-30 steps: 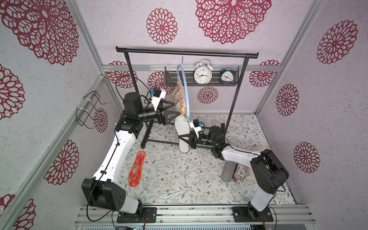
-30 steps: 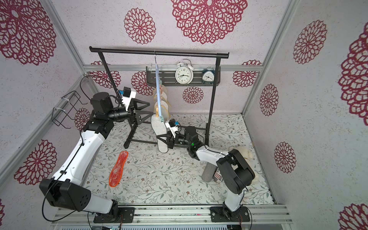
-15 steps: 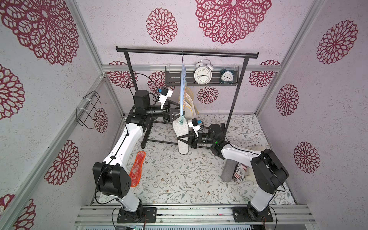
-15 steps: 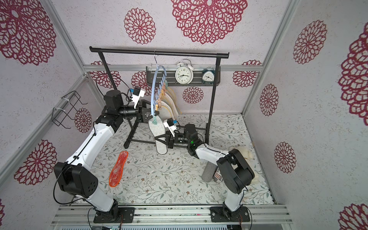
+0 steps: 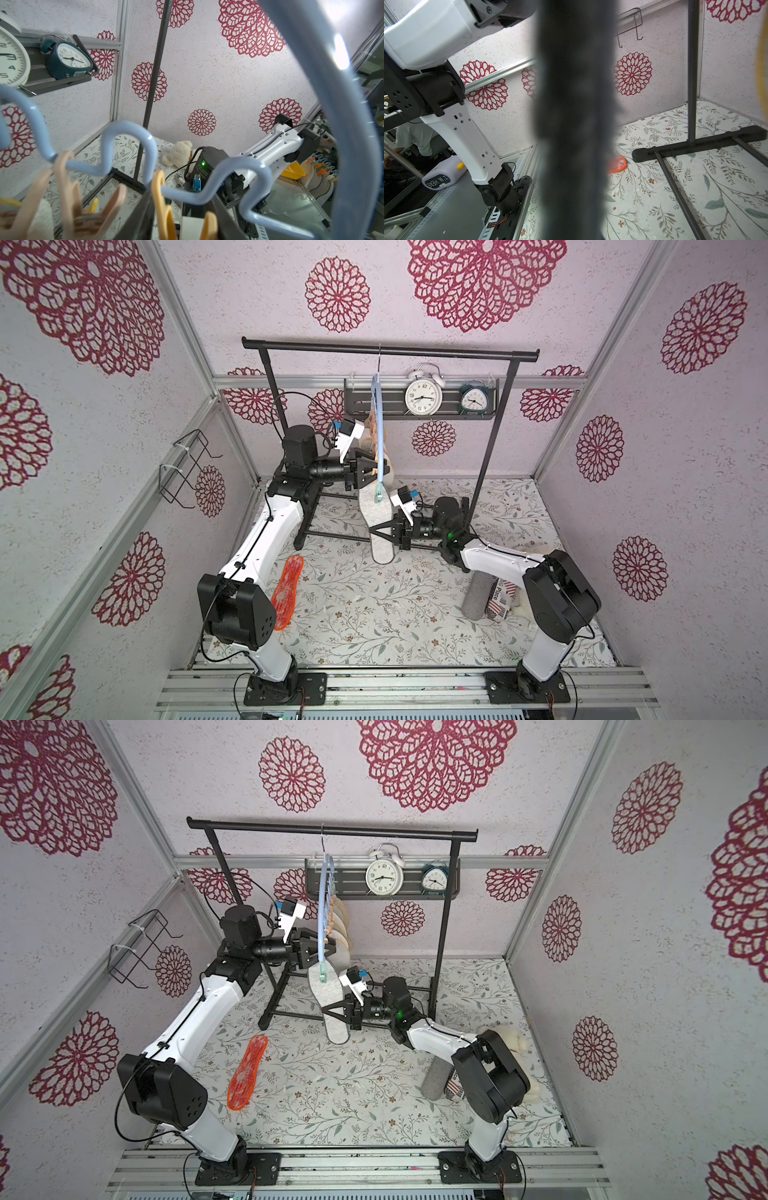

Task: Take the shoe insoles off the hanger
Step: Open the clamp at the hanger, then place the insole at the center of the board.

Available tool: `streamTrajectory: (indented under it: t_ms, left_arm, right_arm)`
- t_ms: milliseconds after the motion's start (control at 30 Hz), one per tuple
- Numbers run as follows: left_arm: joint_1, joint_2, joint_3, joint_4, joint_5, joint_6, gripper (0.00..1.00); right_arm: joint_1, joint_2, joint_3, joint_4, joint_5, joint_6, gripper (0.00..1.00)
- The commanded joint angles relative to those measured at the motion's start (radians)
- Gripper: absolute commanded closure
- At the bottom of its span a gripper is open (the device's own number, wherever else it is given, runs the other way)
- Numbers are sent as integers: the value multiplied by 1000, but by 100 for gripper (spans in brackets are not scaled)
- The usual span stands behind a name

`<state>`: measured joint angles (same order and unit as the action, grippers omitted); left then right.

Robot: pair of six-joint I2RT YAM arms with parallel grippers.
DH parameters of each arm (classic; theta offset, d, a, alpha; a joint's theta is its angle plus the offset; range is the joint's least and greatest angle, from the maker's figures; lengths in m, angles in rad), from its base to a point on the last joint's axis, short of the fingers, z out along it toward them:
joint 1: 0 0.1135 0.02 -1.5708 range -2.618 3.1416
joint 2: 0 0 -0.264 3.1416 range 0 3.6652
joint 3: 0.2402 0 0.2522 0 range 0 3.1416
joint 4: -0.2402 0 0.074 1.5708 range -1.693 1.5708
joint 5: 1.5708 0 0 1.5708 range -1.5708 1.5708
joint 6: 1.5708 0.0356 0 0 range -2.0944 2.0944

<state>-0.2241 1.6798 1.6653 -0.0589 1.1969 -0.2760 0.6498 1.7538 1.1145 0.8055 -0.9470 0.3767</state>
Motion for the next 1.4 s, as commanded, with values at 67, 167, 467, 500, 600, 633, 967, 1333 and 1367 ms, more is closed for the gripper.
streamTrajectory:
  t_ms: [67,167,467,500,600,633,967,1333,1367]
  left_arm:
    - [-8,-5,-4,36,-37,-17,83]
    - [-7,-8,1,8,-75,3,100]
    - [-7,-14,11,-15,-128,23,100]
    - [-7,-14,13,-18,-129,25,100]
    - [-7,-12,16,-22,-135,28,100]
    - [-7,-12,16,-22,-137,27,100]
    - [-6,-23,24,-64,-171,52,100]
    - [0,-49,9,-102,-207,89,100]
    - [2,-49,8,-103,-209,89,100]
  right_arm:
    - [-7,-13,7,32,-10,-5,100]
    - [-7,-20,-3,13,19,-16,100]
    - [-7,-78,-119,12,67,-9,100]
    - [-6,-92,-151,9,80,-6,100]
    - [3,-133,-248,-10,104,19,100]
    - [7,-148,-274,-33,123,26,100]
    - [201,-110,-308,-329,495,391,100]
    - [344,387,251,-496,521,550,100]
    - [353,421,302,-521,530,560,100]
